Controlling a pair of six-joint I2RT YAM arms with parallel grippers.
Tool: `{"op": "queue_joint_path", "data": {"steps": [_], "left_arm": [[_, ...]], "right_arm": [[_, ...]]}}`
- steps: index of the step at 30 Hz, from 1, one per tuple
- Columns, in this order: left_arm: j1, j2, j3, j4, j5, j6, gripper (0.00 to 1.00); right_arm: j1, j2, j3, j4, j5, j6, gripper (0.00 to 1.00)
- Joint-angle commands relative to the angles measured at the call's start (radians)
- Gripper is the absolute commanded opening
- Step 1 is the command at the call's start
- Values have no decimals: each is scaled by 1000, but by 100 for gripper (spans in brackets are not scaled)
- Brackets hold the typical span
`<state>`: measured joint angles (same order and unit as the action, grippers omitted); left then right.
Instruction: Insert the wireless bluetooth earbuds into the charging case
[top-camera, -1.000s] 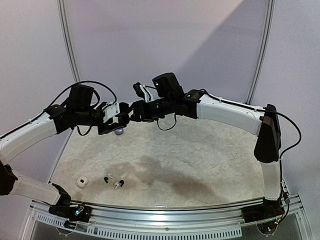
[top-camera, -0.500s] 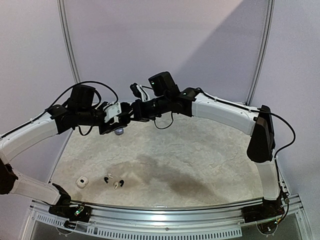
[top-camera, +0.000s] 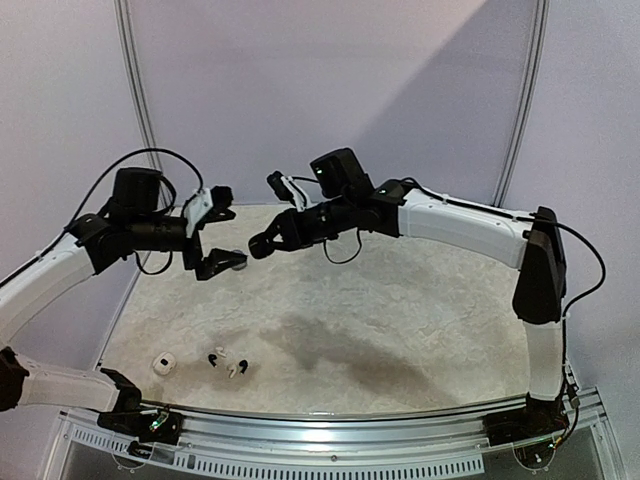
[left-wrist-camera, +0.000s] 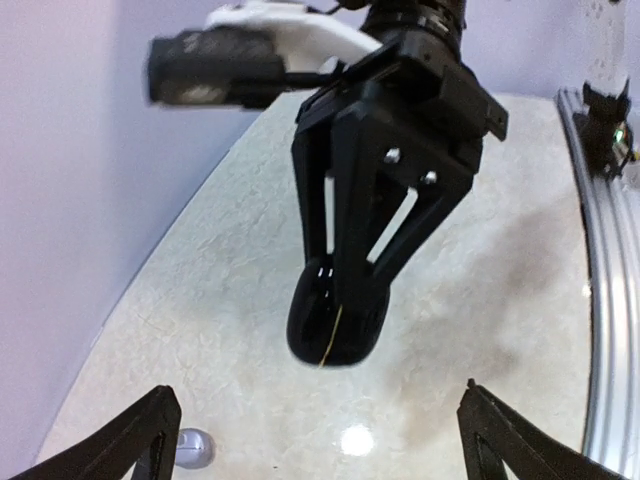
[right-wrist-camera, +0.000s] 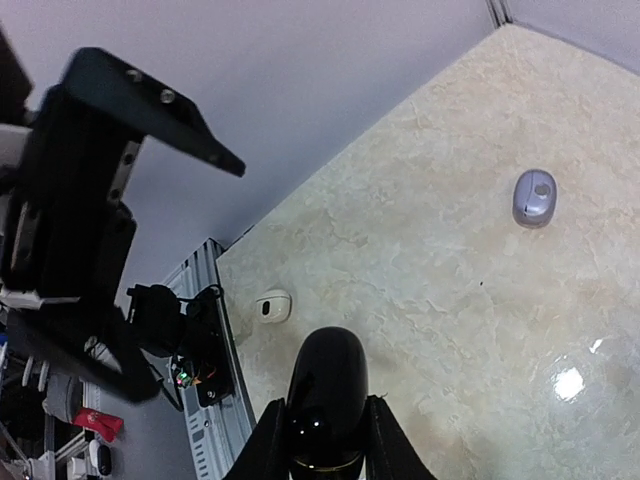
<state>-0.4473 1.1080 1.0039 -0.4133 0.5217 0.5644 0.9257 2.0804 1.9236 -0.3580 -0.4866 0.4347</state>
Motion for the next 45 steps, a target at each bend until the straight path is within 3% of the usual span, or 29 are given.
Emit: {"op": "queue_joint_path", "data": {"steps": [1,4,6,9,12,15,19,22,34,39,43,45], "left_arm": [[125,-72,-63,-10,392,-253,97],[137,-96,-116,88,523,-380,83],[137,-117,-178,253,567,-517,71],[136,-159,-269,523,551,-704,60],[124,-200,-317,658,508,-762,53],[97,-220,-332,689,476,-765,55],[71,-231,-364,811,439,-843,69],[55,-218,-381,883,420,-877,69],[40,-161,-393,1023,473,-918,33],[42,-164,-398,1066,488,-921,39],[43,-164,-397,1075,483,-922,35],[43,-162,-397,1074,488,-921,27]], "right_arm": [[-11,-194,-118,222,-117,-204,0],[-9,-246,-233,417,-212,-270,0],[-2,-270,-277,512,-241,-298,0],[12,-273,-290,578,-254,-344,0],[26,-263,-288,624,-260,-361,0],[38,-246,-279,646,-262,-364,0],[62,-228,-275,646,-243,-391,0],[80,-225,-276,650,-229,-406,0],[117,-206,-296,654,-142,-424,0],[118,-204,-295,626,-121,-449,0],[119,-204,-293,622,-122,-463,0],[118,-201,-292,621,-120,-463,0]]}}
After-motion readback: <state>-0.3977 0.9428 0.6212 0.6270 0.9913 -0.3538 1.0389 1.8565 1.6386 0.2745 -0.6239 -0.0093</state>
